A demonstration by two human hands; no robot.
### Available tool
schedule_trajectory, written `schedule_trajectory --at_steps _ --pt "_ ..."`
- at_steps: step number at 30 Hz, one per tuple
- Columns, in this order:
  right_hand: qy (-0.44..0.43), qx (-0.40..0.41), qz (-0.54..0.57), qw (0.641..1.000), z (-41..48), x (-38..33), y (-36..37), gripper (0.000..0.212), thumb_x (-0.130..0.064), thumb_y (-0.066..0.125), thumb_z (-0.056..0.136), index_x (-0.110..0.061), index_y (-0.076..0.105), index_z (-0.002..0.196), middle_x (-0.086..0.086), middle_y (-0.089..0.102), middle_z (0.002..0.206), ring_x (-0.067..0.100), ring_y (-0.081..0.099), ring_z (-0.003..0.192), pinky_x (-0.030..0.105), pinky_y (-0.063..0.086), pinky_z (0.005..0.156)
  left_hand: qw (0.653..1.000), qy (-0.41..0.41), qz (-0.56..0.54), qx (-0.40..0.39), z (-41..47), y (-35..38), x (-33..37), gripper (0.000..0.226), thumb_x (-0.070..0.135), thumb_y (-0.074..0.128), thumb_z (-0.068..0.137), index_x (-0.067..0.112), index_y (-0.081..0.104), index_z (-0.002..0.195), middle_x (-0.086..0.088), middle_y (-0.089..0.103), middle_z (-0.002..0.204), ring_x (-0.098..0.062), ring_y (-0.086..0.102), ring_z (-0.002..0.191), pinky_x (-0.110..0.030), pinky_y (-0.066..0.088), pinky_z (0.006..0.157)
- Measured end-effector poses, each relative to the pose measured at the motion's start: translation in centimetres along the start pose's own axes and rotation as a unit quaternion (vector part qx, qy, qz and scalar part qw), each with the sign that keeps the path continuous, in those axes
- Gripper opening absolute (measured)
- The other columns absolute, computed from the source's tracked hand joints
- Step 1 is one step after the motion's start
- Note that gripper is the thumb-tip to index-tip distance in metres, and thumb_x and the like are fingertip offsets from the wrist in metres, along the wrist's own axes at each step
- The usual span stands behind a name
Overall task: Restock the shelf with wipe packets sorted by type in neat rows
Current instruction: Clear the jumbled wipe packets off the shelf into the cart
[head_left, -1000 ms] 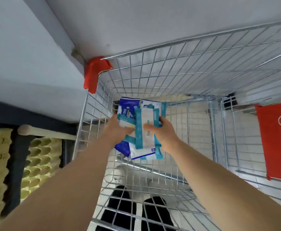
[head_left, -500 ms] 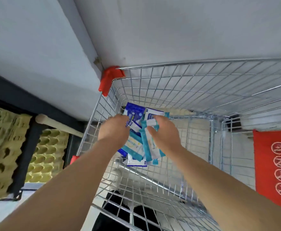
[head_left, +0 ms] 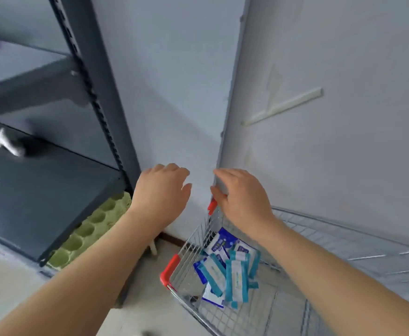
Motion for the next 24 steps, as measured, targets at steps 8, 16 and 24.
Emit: schedule_trajectory --at_steps 8,16,24 --pt "-0.151 0.073 0.009 0.986 6.2 -17.6 -8.7 0.034 -0.024 0.054 0.094 -0.010 0.061 0.125 0.005 0.066 0.120 0.026 0.059 0.112 0.037 0.046 0.096 0.983 -0.076 0.014 0.165 -5.1 -18.2 -10.7 0.031 0.039 0.049 0.094 0.022 0.064 0.117 0.005 0.065 0.112 -0.023 0.058 0.104 -0.033 0.041 0.088" --pt "-0.226 0.103 0.031 0.968 13.0 -36.7 -9.7 0.038 -0.030 0.051 0.096 -0.015 0.057 0.130 0.000 0.065 0.123 0.022 0.055 0.115 0.032 0.041 0.095 0.959 -0.161 0.042 0.228 -9.7 -28.4 -26.8 0.035 0.042 0.049 0.094 0.025 0.061 0.122 0.004 0.064 0.117 -0.024 0.056 0.110 -0.033 0.041 0.089" --pt "-0.142 0.084 0.056 0.985 21.6 -48.5 -6.1 0.039 -0.033 0.047 0.096 -0.019 0.056 0.131 0.001 0.064 0.122 0.025 0.055 0.113 0.035 0.046 0.089 0.963 -0.182 0.028 0.198 -9.3 -32.3 -43.5 0.032 0.039 0.050 0.092 0.026 0.062 0.118 0.002 0.065 0.118 -0.026 0.057 0.110 -0.034 0.046 0.081"
Point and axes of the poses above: each hand's wrist, its own z-axis towards the middle knuckle, its own y-axis out of the palm, x = y × z, the point moved 9 cm from there along z, towards the middle knuckle
